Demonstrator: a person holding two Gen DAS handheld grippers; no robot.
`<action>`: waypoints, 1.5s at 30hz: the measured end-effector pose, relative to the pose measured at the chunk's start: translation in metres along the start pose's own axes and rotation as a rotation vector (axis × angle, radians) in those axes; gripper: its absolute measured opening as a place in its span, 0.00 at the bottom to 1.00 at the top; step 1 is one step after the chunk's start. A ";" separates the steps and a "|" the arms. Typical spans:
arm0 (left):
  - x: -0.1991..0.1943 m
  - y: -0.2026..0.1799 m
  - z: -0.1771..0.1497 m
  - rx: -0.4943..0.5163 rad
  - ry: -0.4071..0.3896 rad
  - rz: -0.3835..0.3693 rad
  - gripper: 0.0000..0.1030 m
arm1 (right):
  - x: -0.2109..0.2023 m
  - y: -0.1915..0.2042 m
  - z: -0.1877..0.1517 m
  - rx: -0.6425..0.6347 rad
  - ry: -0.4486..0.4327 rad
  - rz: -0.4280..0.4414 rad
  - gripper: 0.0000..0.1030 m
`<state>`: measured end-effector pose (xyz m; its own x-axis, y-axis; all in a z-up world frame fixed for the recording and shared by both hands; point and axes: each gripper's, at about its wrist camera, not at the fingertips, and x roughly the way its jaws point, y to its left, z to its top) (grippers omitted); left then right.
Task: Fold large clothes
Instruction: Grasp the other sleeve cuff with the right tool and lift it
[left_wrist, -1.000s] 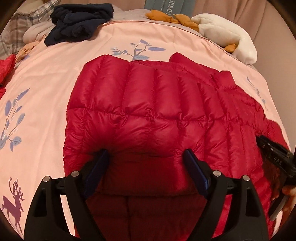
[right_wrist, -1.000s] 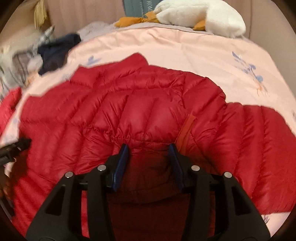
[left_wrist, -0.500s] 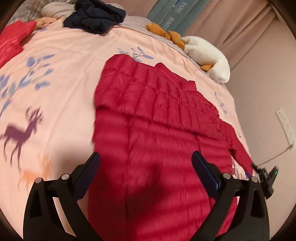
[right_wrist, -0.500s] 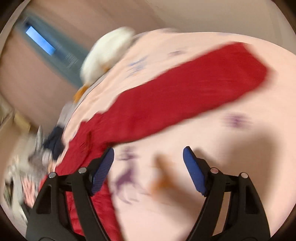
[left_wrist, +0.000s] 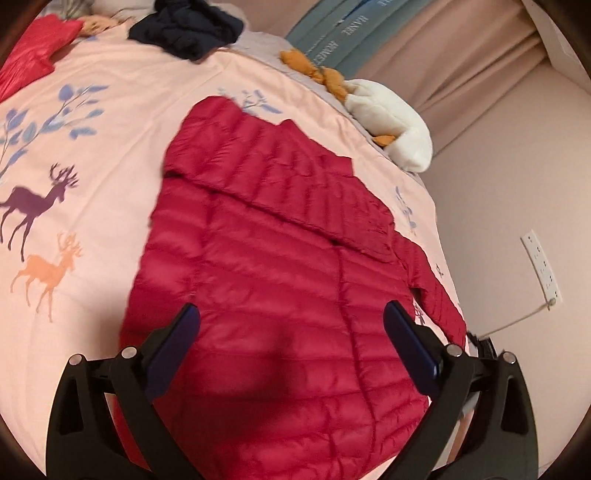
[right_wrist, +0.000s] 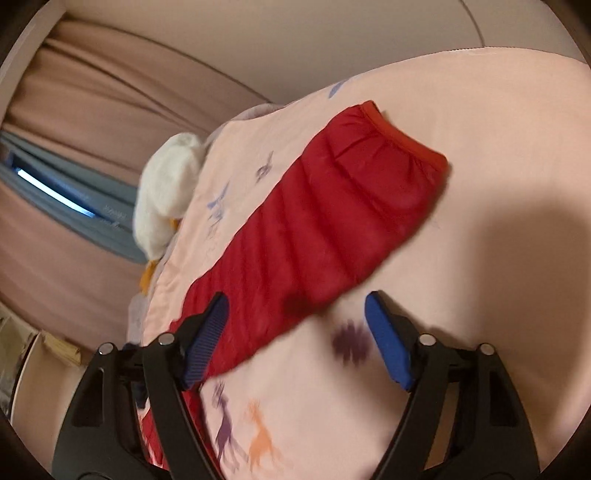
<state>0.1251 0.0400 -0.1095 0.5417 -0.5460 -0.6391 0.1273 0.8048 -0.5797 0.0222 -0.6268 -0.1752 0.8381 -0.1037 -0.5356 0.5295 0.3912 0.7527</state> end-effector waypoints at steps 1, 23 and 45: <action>-0.001 -0.003 0.000 0.007 -0.001 0.002 0.97 | 0.005 -0.001 0.003 0.017 -0.011 -0.007 0.70; 0.015 -0.017 -0.015 0.008 0.053 -0.014 0.97 | -0.016 0.083 0.000 -0.269 -0.192 0.057 0.05; 0.011 0.036 -0.009 -0.188 0.052 -0.187 0.97 | 0.073 0.306 -0.325 -1.140 0.212 0.237 0.05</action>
<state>0.1283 0.0608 -0.1421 0.4791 -0.6961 -0.5347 0.0616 0.6344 -0.7706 0.2029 -0.2179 -0.1085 0.8042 0.1929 -0.5622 -0.1490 0.9811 0.1235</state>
